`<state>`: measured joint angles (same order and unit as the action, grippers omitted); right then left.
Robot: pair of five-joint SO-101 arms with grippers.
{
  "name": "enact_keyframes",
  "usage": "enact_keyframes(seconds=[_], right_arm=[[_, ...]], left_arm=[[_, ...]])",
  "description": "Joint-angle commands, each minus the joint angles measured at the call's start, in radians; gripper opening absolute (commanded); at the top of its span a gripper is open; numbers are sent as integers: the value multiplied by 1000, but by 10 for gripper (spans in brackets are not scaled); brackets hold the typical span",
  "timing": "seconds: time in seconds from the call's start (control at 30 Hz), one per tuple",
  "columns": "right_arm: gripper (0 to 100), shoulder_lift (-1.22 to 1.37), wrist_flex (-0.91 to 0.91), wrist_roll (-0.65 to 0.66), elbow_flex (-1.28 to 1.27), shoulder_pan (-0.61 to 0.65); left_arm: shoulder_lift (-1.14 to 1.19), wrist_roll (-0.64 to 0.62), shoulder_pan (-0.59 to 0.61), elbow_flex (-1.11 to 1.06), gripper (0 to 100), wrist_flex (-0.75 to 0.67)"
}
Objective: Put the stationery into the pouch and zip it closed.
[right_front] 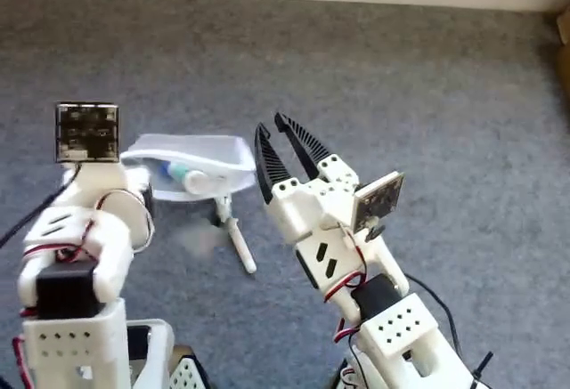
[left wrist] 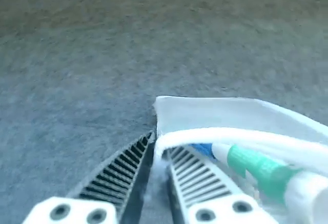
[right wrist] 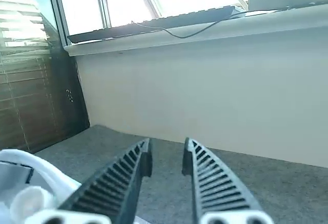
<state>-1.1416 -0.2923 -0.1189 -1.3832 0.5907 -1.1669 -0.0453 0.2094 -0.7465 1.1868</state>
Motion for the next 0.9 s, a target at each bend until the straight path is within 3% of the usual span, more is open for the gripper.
enact_keyframes(seconds=[0.0, 0.13, 0.3, 0.53, 0.87], right_arm=[[87, -25, 2, -9, 65, -13], [87, -24, 13, -9, 65, -13], [87, 38, 219, -8, 179, -13], [87, 372, 435, -9, 429, -12], [88, 819, 690, -9, 774, 16]], left_arm=[[-8, -204, 232, 33, 10, -55], [-8, -236, 275, 31, 10, -60], [-8, -239, 285, 31, 8, -60], [-8, -302, 410, 35, 11, -60], [-8, -301, 417, 31, 11, -60]])
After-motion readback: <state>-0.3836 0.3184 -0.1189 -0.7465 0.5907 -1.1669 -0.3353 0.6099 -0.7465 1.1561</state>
